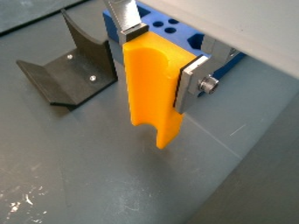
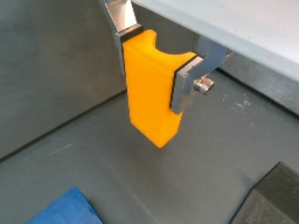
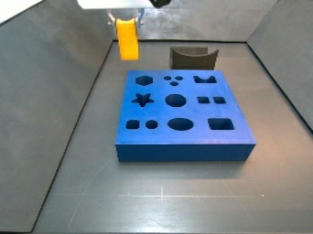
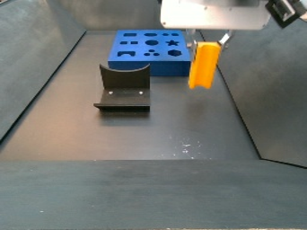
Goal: Pick up the arch object. Move up. Place the arch object on the fixture. Regrasp the arch object. Rotate the arch object. Move to above the board. Insert the arch object.
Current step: Rotate the arch object.
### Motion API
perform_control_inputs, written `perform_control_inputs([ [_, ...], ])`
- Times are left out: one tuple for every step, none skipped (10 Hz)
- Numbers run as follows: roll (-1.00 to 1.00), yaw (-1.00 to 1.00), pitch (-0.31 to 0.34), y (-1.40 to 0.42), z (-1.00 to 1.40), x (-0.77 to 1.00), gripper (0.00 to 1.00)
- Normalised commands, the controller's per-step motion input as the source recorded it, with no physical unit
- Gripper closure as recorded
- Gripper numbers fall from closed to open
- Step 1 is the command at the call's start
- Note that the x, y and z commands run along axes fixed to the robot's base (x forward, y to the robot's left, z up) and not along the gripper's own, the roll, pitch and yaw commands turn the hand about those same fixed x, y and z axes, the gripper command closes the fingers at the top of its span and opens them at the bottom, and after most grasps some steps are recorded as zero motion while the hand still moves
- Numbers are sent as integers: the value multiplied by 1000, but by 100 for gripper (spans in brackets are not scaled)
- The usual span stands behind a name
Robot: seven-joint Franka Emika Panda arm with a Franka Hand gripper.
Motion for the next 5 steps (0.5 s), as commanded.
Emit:
perform_control_inputs([
  [-69, 20, -58, 1, -776, 18, 100],
  [-74, 20, -58, -1, -684, 19, 100],
  [0, 0, 0, 0, 0, 0, 0],
  [0, 0, 0, 0, 828, 0, 0],
  [2, -1, 10, 2, 807, -1, 0],
])
